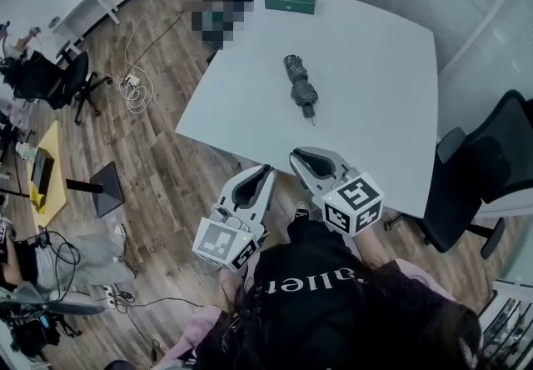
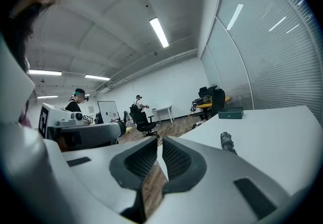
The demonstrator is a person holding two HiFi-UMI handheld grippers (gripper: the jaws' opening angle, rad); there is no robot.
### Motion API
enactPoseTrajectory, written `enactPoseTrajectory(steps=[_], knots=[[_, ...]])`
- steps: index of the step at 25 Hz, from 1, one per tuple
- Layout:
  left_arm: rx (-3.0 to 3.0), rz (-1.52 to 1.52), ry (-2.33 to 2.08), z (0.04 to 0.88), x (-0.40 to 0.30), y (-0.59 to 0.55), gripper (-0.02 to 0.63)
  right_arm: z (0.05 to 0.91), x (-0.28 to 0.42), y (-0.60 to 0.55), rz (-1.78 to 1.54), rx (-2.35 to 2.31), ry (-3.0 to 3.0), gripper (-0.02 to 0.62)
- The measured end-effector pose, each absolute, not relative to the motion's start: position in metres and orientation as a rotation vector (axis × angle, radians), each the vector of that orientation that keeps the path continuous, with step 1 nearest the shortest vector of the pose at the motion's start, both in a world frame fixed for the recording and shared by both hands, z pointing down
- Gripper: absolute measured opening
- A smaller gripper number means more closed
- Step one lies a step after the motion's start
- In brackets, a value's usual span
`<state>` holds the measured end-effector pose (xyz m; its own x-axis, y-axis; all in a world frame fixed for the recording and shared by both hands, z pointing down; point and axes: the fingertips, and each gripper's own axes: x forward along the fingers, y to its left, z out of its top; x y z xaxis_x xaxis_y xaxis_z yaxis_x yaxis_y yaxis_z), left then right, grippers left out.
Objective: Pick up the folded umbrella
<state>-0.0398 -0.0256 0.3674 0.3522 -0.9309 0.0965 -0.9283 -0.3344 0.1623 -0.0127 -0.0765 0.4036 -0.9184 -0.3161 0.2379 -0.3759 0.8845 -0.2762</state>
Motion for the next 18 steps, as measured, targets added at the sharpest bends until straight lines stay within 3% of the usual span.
enactPoseTrajectory(steps=[18], knots=[[2.433, 0.109, -1.604, 0.386, -0.031, -0.123, 0.043, 0.434, -0.011, -0.175, 0.592, 0.583, -2.831, 0.043]])
